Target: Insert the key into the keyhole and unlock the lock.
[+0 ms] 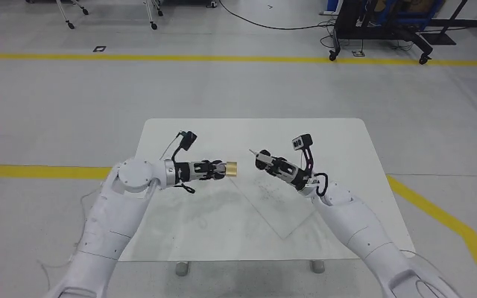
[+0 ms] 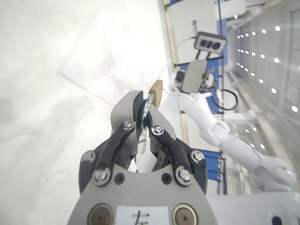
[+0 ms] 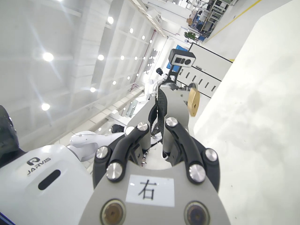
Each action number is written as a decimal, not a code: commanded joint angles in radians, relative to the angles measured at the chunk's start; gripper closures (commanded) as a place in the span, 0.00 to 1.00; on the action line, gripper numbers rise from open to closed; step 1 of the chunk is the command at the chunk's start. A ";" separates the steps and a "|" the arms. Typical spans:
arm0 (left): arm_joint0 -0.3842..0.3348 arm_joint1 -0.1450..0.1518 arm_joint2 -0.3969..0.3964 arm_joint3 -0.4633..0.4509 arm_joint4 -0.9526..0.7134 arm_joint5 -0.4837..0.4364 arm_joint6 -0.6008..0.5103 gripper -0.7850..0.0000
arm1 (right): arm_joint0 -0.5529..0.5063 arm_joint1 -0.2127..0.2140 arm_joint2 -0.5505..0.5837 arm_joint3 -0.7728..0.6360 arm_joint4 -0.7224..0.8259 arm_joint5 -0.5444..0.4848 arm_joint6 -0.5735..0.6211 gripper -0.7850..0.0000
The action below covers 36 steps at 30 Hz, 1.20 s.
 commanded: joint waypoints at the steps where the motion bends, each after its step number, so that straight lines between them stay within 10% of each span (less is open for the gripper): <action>1: -0.039 -0.008 0.026 0.070 -0.102 -0.018 -0.119 1.00 | 0.019 -0.015 -0.020 0.037 0.012 -0.002 -0.014 1.00; 8: -0.135 -0.039 0.107 0.254 -0.268 -0.075 -0.274 1.00 | 0.064 -0.063 -0.085 0.096 -0.009 -0.042 -0.049 1.00; 36: -0.202 -0.057 0.129 0.414 -0.338 -0.027 -0.149 1.00 | 0.045 -0.087 -0.039 0.077 0.131 -0.084 0.139 1.00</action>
